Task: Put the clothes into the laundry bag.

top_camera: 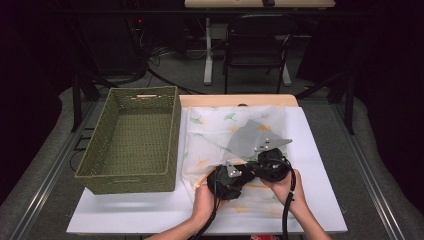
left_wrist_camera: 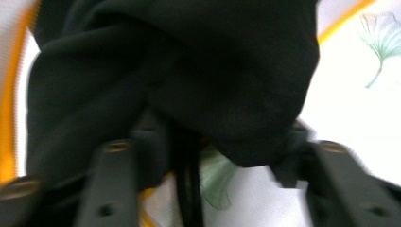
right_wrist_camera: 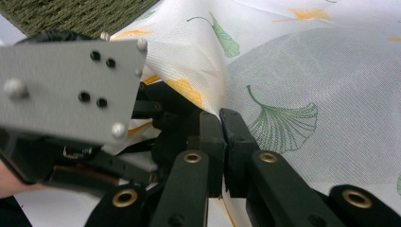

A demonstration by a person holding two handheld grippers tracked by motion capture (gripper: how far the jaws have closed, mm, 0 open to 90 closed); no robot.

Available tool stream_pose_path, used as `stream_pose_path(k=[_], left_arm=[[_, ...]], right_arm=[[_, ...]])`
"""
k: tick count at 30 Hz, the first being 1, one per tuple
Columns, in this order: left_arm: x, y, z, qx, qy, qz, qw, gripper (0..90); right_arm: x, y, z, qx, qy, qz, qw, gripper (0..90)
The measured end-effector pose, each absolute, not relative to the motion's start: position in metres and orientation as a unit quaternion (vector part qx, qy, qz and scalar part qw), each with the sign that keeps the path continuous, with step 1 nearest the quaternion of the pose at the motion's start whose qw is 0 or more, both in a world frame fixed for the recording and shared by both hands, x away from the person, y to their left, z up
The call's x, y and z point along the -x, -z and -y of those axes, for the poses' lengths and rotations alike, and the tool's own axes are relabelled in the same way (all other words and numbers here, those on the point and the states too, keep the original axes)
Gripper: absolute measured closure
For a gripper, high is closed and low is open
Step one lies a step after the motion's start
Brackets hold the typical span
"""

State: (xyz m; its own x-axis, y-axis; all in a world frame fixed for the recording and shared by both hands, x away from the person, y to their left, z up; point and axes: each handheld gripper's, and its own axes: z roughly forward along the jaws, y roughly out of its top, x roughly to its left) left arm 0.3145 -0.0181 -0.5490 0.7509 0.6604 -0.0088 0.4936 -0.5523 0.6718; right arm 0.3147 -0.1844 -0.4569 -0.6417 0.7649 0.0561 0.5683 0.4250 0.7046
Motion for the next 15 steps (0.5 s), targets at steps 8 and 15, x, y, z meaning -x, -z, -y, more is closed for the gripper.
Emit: stream_pose_path(k=[8, 15], left_arm=[[-0.332, 0.54, 0.017, -0.862, -0.125, -0.343, 0.352, 83.2], [-0.347, 0.537, 0.021, -0.849, -0.134, -0.364, 0.359, 82.6]], right_arm=[[-0.313, 0.454, 0.183, -0.399, -0.362, -0.831, 0.137, 88.6], [-0.312, 0.453, 0.186, -0.402, -0.372, -0.826, 0.132, 88.9]])
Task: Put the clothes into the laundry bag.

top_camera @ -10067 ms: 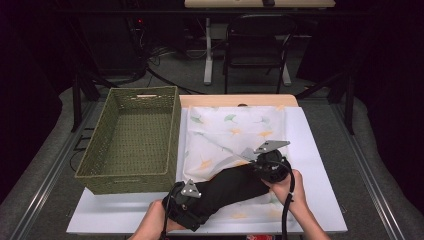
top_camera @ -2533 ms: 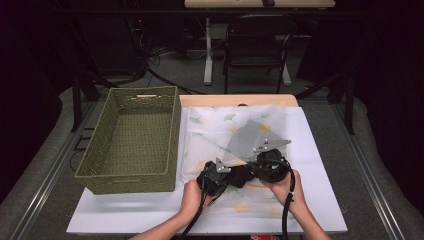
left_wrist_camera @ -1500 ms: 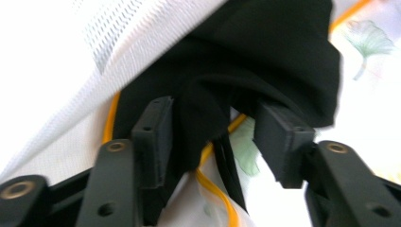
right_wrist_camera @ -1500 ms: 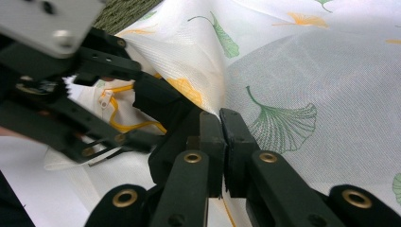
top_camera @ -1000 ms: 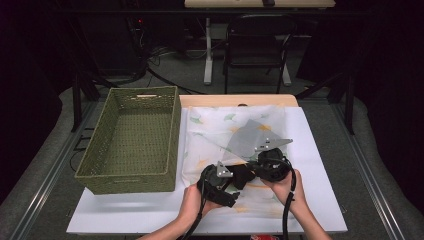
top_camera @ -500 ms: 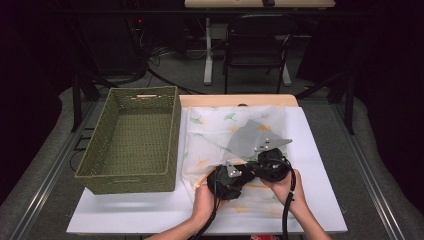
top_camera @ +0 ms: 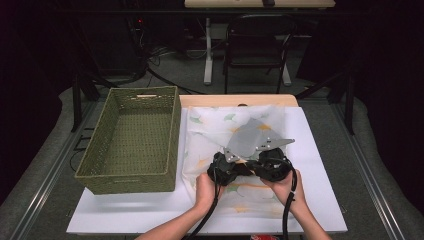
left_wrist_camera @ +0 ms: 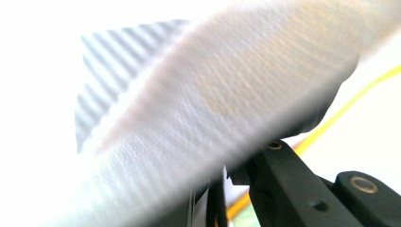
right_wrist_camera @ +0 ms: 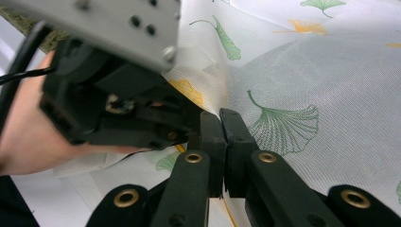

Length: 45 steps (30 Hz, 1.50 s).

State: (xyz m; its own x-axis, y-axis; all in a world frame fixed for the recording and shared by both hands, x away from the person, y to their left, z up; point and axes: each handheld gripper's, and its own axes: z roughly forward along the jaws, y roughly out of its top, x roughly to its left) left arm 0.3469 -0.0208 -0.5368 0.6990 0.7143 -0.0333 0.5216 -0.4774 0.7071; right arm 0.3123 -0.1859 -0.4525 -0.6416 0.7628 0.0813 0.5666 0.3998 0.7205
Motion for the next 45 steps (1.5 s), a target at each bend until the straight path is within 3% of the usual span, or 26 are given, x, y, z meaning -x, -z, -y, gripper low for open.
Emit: stream_pose_path(k=[5, 14, 24, 34, 45], left_arm=[[-0.349, 0.542, 0.018, -0.853, -0.125, -0.368, 0.349, 74.6], [-0.339, 0.534, 0.008, -0.875, -0.094, -0.339, 0.333, 45.2], [-0.324, 0.526, -0.014, -0.891, -0.08, -0.313, 0.32, 35.0], [-0.313, 0.528, -0.031, -0.917, -0.076, -0.278, 0.277, 43.5], [-0.316, 0.534, -0.05, -0.914, -0.043, -0.29, 0.281, 78.6]], right_arm=[[-0.314, 0.455, 0.187, -0.402, -0.37, -0.827, 0.13, 88.9], [-0.314, 0.454, 0.188, -0.404, -0.37, -0.826, 0.132, 88.8], [-0.314, 0.454, 0.189, -0.403, -0.369, -0.827, 0.133, 88.8], [-0.313, 0.453, 0.188, -0.405, -0.364, -0.827, 0.138, 88.7], [-0.313, 0.453, 0.19, -0.406, -0.364, -0.826, 0.138, 88.7]])
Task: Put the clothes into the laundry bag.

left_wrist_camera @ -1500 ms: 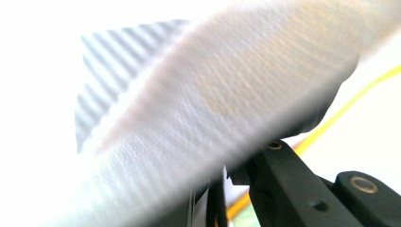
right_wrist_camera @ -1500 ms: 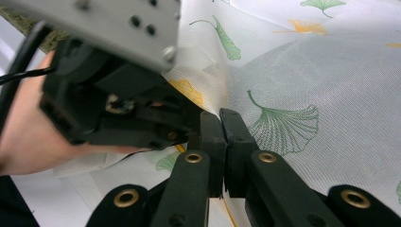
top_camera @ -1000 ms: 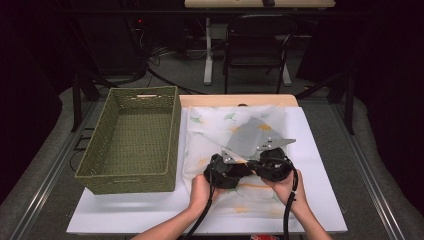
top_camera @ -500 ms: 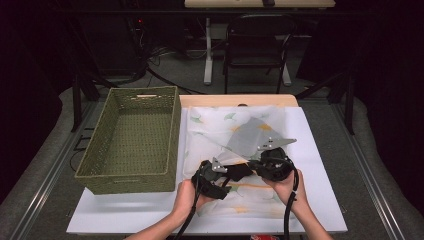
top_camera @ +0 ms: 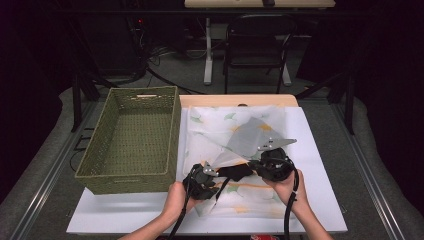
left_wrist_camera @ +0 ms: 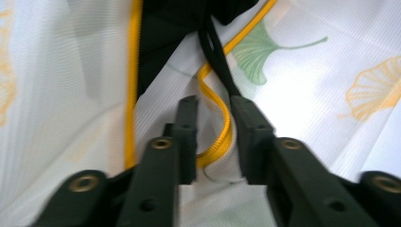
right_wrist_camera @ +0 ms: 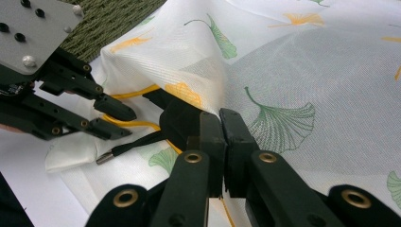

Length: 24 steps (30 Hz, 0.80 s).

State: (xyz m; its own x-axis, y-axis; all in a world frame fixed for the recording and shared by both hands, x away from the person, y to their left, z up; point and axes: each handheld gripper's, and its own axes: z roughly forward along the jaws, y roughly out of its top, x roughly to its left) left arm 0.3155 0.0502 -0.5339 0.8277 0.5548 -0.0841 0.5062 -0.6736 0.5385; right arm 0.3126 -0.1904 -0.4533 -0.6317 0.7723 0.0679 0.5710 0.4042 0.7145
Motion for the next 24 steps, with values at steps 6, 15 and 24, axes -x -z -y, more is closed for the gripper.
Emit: stream_pose_path(k=[6, 15, 24], left_arm=[[-0.313, 0.536, -0.056, -0.919, -0.04, -0.279, 0.276, 86.9], [-0.304, 0.536, -0.065, -0.926, -0.034, -0.261, 0.27, 87.3], [-0.293, 0.534, -0.074, -0.935, -0.028, -0.238, 0.259, 87.3]], right_arm=[[-0.312, 0.453, 0.191, -0.404, -0.364, -0.827, 0.139, 88.7], [-0.312, 0.453, 0.191, -0.404, -0.364, -0.827, 0.139, 88.7], [-0.312, 0.454, 0.19, -0.403, -0.363, -0.829, 0.138, 88.7]])
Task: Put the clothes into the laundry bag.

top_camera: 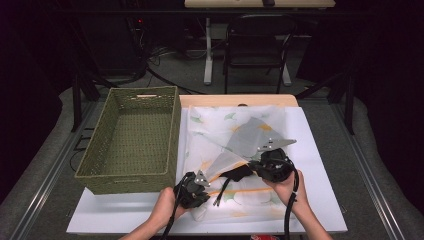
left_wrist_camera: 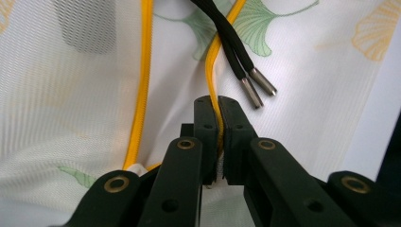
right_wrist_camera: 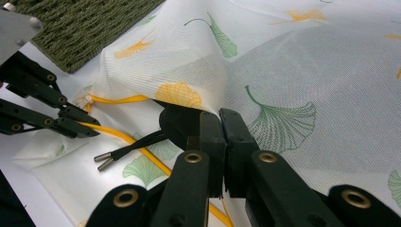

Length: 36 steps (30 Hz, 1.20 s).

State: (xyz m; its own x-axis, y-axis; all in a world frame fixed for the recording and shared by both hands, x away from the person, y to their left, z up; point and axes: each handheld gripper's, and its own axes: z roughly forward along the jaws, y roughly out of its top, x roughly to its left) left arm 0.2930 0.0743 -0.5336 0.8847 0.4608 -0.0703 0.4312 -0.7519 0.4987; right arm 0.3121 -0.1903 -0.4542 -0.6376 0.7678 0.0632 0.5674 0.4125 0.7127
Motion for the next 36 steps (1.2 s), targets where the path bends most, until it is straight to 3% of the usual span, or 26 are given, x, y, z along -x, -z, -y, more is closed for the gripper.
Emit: stream_pose_path(k=[20, 22, 24, 27, 36], left_arm=[[-0.279, 0.532, -0.091, -0.941, -0.021, -0.228, 0.247, 86.1], [-0.279, 0.53, -0.091, -0.94, -0.016, -0.223, 0.257, 78.4], [-0.28, 0.525, -0.089, -0.938, -0.019, -0.226, 0.261, 62.6], [-0.281, 0.517, -0.083, -0.931, -0.022, -0.231, 0.281, 51.0], [-0.292, 0.511, -0.055, -0.929, -0.03, -0.234, 0.286, 28.5]], right_arm=[[-0.313, 0.456, 0.189, -0.404, -0.359, -0.83, 0.134, 88.8], [-0.313, 0.456, 0.189, -0.405, -0.358, -0.83, 0.134, 88.7], [-0.313, 0.456, 0.19, -0.404, -0.36, -0.83, 0.136, 88.8], [-0.313, 0.456, 0.19, -0.402, -0.361, -0.83, 0.138, 88.7], [-0.313, 0.456, 0.19, -0.404, -0.361, -0.829, 0.137, 88.7]])
